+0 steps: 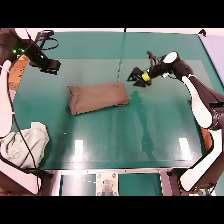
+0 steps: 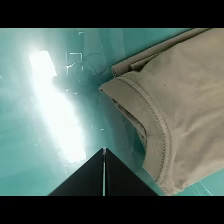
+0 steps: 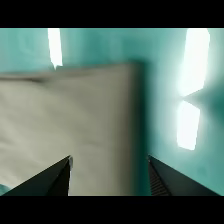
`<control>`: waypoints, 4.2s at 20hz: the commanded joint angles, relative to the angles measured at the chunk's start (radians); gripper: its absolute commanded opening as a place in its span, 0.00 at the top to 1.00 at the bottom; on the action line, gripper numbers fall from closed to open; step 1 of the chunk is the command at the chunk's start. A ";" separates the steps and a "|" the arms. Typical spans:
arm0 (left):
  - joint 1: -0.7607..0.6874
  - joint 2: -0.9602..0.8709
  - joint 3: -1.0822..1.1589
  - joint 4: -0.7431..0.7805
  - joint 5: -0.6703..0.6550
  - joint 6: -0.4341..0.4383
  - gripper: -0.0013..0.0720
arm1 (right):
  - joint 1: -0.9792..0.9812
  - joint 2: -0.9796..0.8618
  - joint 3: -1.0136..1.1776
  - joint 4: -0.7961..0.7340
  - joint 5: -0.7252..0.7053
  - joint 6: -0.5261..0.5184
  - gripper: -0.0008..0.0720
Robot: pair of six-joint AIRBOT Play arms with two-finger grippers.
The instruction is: Fold the shirts.
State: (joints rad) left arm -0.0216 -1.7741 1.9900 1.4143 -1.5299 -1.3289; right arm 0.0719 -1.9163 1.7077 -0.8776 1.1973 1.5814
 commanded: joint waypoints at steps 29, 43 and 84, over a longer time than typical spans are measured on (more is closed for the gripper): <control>0.001 0.000 0.000 -0.016 -0.051 -0.027 0.95 | -0.963 0.331 0.231 0.140 0.233 0.063 0.96; 0.001 0.000 0.000 -0.035 -0.069 -0.032 0.95 | -1.091 0.376 0.227 0.114 0.182 0.293 0.96; -0.125 0.270 -0.243 -0.164 -0.037 -0.171 0.95 | -0.612 0.705 -0.364 -0.349 0.226 0.204 0.97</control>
State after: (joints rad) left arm -0.0948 -1.5993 1.8732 1.2579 -1.5883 -1.4643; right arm -0.6937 -1.2797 1.4670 -1.2449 1.5589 1.8492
